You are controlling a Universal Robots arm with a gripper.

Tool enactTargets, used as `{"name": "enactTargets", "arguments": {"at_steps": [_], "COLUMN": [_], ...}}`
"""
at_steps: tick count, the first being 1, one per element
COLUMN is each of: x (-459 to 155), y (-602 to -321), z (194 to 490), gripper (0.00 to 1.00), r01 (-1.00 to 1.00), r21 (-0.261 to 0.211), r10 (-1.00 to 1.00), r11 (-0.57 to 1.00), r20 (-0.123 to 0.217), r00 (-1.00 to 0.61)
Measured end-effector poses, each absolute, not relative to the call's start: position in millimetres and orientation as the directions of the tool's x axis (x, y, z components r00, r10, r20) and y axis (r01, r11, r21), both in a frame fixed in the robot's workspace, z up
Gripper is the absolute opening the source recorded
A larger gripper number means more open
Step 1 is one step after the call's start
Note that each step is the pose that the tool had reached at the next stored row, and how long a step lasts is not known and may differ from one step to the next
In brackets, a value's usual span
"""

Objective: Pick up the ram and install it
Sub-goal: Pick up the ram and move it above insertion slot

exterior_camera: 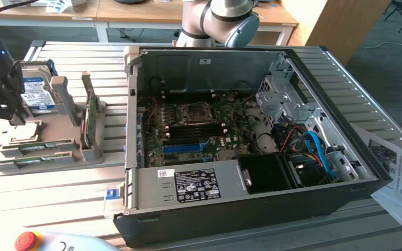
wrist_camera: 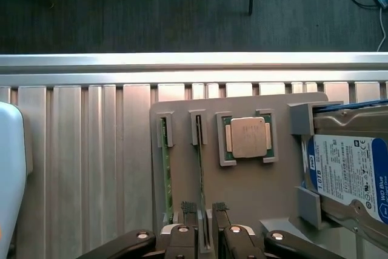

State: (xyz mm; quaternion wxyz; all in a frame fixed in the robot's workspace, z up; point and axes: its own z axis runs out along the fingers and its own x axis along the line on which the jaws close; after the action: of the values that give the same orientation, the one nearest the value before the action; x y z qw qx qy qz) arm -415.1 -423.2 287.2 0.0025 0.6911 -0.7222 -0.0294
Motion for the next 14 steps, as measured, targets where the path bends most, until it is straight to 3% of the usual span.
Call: {"name": "enactTargets", "arguments": {"at_steps": [14], "x": [-415], "y": [-425], "z": [263], "gripper": [0.24], "r01": [-0.998], "r21": [0.046], "r10": [-0.998], "r11": [0.043], "r20": [-0.037], "r00": [-0.045]}}
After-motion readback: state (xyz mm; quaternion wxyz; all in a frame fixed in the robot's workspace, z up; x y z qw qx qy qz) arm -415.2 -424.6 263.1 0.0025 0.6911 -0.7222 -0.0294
